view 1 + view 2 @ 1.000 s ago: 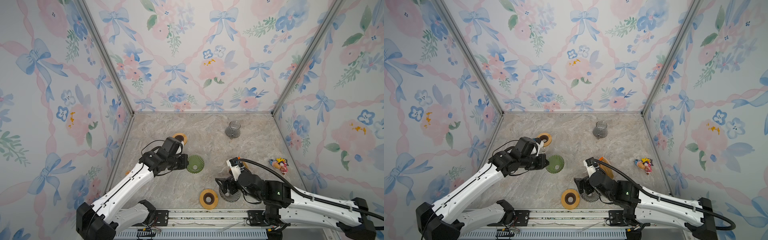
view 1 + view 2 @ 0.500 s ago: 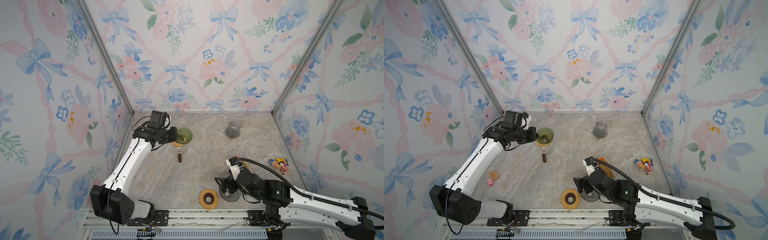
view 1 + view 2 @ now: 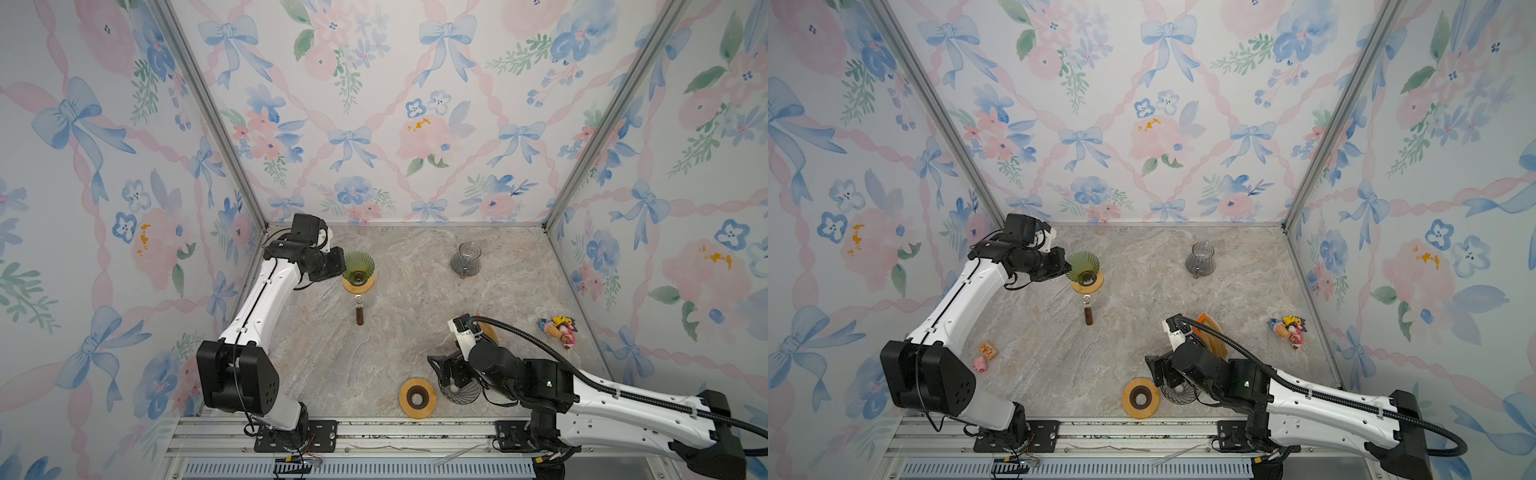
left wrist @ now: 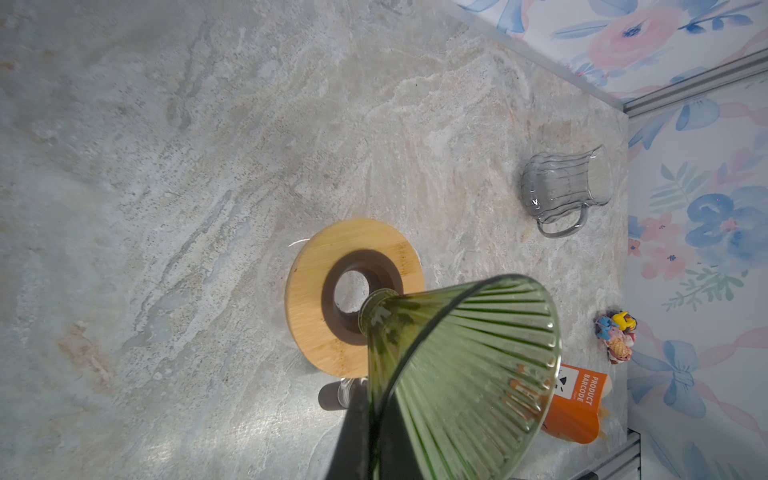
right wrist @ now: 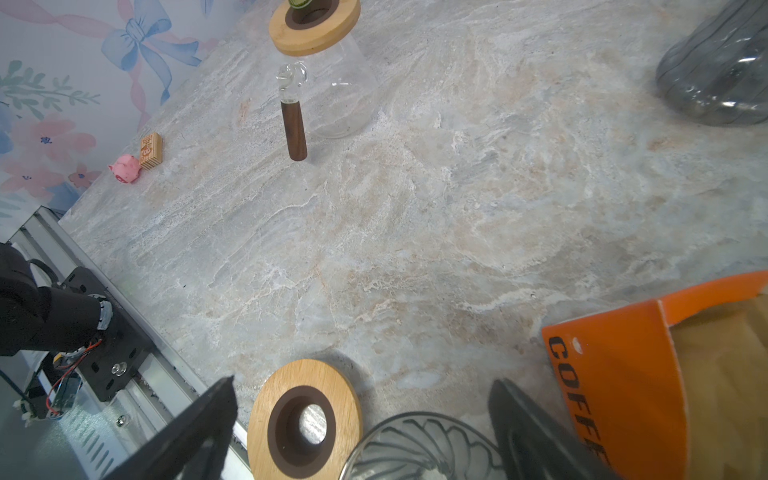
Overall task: Place the coffee filter in the dripper
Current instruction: 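Lower the green dripper into the wooden ring on the server with the left gripper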
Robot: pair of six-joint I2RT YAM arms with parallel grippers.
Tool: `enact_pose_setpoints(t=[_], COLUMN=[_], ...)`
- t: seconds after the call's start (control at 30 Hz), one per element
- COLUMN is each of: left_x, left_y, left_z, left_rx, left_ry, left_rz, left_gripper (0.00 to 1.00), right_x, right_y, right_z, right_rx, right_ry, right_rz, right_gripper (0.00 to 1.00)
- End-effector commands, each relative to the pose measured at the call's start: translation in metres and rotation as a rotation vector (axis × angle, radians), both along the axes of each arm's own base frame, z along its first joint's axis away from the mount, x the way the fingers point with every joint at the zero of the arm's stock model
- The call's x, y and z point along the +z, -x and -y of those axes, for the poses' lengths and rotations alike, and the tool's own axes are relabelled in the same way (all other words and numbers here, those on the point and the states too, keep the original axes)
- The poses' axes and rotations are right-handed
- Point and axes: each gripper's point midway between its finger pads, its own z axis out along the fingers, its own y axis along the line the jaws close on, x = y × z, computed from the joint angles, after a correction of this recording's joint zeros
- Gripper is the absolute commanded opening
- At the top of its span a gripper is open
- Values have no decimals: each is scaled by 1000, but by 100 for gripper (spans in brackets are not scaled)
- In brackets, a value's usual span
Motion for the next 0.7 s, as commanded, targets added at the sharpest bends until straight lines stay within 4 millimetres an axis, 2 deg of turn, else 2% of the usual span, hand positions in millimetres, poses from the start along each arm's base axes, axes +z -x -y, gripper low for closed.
enact_pose_setpoints(t=[0.0, 0.27, 0.67], left_x=[8, -9, -23], left_y=[-7, -12, -19], left_z=[2, -3, -9], left_rx=[-30, -29, -24], left_ry=[20, 11, 20], left_rz=[19, -18, -54], left_gripper=[1, 0, 1], right_x=[14, 14, 11], right_y=[0, 0, 0], right_z=[-7, -6, -8], right_rx=[7, 6, 7], right_ry=[-32, -33, -25], right_rz=[19, 18, 16], right_gripper=[97, 97, 97])
